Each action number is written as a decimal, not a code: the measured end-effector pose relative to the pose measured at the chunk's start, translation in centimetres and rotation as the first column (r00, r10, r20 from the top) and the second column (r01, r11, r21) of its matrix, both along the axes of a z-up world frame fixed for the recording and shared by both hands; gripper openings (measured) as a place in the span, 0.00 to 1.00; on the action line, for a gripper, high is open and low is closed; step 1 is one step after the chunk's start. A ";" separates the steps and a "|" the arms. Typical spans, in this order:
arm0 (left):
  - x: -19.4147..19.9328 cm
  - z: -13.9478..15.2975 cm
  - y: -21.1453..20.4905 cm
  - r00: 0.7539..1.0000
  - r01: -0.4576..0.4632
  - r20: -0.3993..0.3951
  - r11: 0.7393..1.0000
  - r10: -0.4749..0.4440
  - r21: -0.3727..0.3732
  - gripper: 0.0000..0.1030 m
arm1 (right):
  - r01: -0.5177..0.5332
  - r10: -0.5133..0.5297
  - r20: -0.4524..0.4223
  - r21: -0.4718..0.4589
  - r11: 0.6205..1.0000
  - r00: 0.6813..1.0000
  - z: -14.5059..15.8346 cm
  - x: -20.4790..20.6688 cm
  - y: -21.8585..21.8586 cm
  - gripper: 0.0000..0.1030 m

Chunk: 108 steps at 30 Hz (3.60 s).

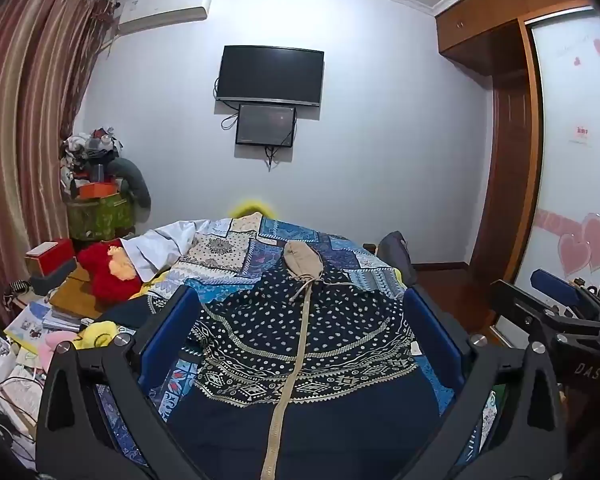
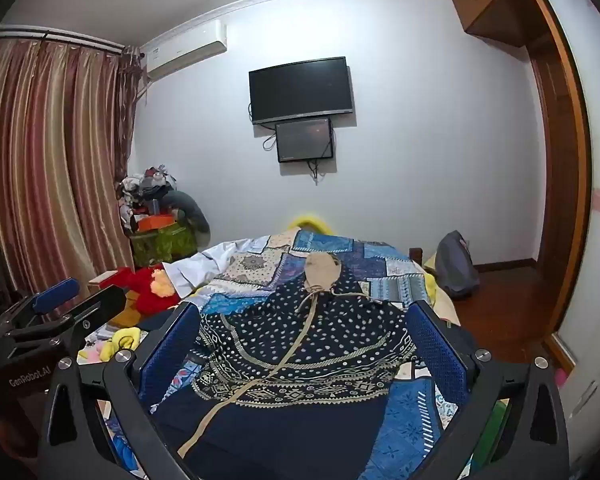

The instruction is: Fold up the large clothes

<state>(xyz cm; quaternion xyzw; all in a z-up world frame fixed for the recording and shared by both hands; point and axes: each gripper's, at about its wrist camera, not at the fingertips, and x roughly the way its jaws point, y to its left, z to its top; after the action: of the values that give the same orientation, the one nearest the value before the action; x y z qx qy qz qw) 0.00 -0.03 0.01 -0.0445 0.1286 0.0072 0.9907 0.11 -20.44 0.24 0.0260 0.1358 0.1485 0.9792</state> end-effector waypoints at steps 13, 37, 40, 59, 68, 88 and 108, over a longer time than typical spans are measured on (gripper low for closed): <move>-0.1 0.3 0.1 1.000 0.004 0.001 1.000 -0.004 -0.001 1.00 | 0.006 -0.006 -0.014 -0.004 1.000 1.000 -0.6 -0.2 0.4 1.00; -0.2 0.2 -0.1 1.000 0.003 0.004 1.000 -0.003 0.013 1.00 | -0.004 0.004 -0.031 0.001 1.000 1.000 -1.1 0.2 1.0 1.00; -0.2 0.3 -0.1 1.000 0.003 0.003 1.000 -0.003 0.013 1.00 | -0.003 0.003 -0.032 0.002 1.000 0.999 -0.9 0.2 0.8 1.00; -0.1 0.2 0.0 1.000 0.003 0.005 1.000 -0.003 0.007 1.00 | -0.005 0.005 -0.031 0.005 1.000 1.000 -0.7 0.4 0.8 1.00; 0.1 0.2 0.0 1.000 0.004 0.006 1.000 -0.004 0.007 1.00 | -0.005 0.005 -0.032 0.006 1.000 0.999 -0.7 0.4 0.7 1.00; 0.9 -0.2 0.5 1.000 0.002 -0.008 1.000 -0.002 -0.003 1.00 | -0.004 0.004 -0.035 0.000 1.000 0.999 -0.9 0.6 1.0 1.00; 13.8 -2.5 12.5 0.967 -0.159 -0.198 0.987 0.162 0.033 1.00 | -0.009 -0.002 -0.147 -0.074 0.997 0.989 -3.2 15.6 4.0 1.00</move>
<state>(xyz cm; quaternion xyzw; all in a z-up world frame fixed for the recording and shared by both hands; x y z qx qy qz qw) 13.80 12.43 -2.50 -0.0454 0.2235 0.0930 0.9692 15.67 -16.49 -3.00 0.0001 0.2131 0.1427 0.9665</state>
